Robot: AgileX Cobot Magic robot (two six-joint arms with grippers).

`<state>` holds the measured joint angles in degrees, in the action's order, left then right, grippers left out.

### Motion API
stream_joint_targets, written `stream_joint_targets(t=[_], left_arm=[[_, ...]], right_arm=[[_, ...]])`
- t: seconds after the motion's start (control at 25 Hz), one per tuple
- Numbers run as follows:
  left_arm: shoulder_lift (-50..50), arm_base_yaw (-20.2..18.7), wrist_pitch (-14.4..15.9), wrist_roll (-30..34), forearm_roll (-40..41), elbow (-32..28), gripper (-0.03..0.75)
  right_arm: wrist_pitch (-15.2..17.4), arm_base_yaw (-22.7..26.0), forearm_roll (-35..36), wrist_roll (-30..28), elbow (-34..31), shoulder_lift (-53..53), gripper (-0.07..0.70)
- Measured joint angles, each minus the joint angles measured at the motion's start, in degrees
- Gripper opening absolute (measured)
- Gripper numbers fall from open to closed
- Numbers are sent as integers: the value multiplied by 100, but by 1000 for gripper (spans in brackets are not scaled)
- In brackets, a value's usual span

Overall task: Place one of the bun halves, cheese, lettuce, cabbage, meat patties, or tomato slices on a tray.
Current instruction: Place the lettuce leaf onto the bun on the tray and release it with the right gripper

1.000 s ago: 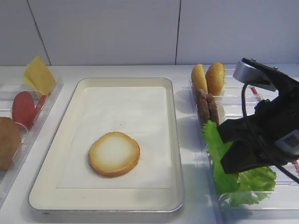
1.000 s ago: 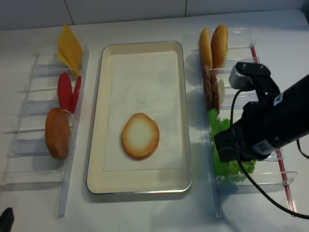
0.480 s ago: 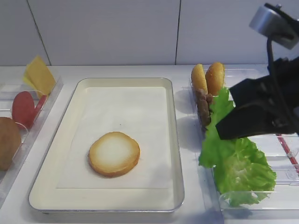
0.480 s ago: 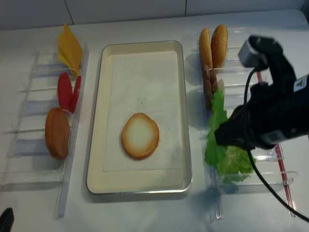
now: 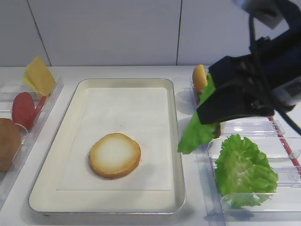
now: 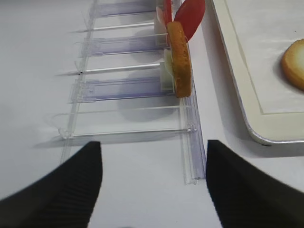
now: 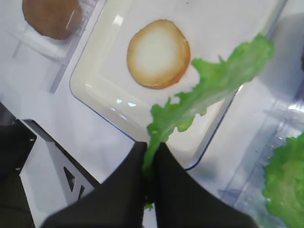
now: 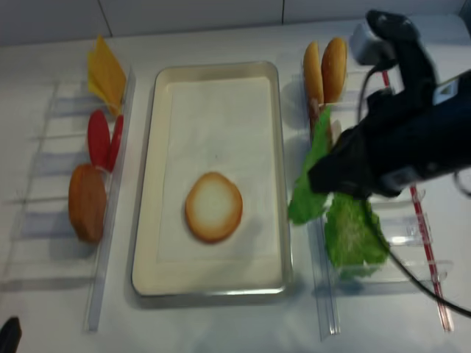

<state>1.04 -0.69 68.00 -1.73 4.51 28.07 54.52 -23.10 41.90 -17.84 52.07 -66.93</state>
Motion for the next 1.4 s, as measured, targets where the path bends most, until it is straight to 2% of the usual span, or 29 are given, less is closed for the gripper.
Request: stream_joint_targets(t=[0.24, 0.48, 0.96, 1.12, 1.4], left_arm=[[0, 0, 0, 0, 0, 0, 456], [0, 0, 0, 0, 0, 0, 456], [0, 0, 0, 0, 0, 0, 456], [0, 0, 0, 0, 0, 0, 456], [0, 0, 0, 0, 0, 0, 456]], right_arm=[[-314, -996, -85, 117, 528, -731, 55], [-433, -1544, -151, 182, 1381, -1678, 55], [-433, -2056, -184, 218, 2887, -3501, 55], [-420, -2076, -226, 281, 3034, -3812, 55], [-398, -2076, -821, 610, 3041, -4091, 55]])
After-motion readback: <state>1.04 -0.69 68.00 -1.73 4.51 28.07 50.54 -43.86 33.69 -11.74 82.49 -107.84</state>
